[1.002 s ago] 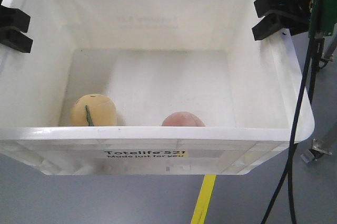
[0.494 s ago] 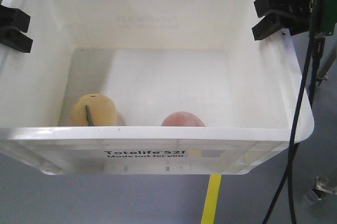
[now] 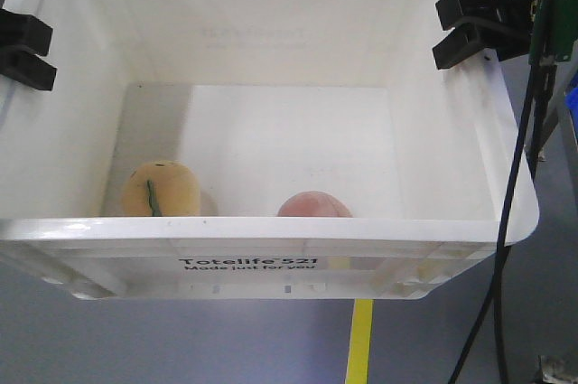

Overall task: Place moving items into box and shelve
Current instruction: 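Hold the crate with both grippers while the base drives away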

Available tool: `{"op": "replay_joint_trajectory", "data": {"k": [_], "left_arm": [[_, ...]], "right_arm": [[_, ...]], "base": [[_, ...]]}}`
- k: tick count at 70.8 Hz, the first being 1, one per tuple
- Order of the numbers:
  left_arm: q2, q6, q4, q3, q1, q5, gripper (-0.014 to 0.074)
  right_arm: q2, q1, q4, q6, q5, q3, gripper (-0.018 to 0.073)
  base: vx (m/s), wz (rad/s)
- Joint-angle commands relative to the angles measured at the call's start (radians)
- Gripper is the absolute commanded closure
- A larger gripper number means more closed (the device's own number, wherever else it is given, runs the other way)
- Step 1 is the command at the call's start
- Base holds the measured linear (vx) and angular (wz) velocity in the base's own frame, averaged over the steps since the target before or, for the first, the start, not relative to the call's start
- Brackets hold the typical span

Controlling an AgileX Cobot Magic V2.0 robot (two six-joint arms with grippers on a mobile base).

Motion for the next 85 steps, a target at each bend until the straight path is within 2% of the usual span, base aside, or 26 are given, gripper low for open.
{"op": "replay_joint_trajectory", "data": {"k": [1, 85], "left_arm": [[-0.038, 0.012, -0.055, -0.044, -0.003, -0.097, 0.0613], [-0.038, 0.012, -0.055, -0.044, -0.003, -0.096, 0.0613]], "right_arm": [[-0.045, -0.001, 0.064, -0.027, -0.092, -0.039, 0.0571], [-0.045, -0.001, 0.066, -0.027, -0.085, -0.039, 0.0571]], "base": [[0.46, -0.20], [0.50, -0.10]]}}
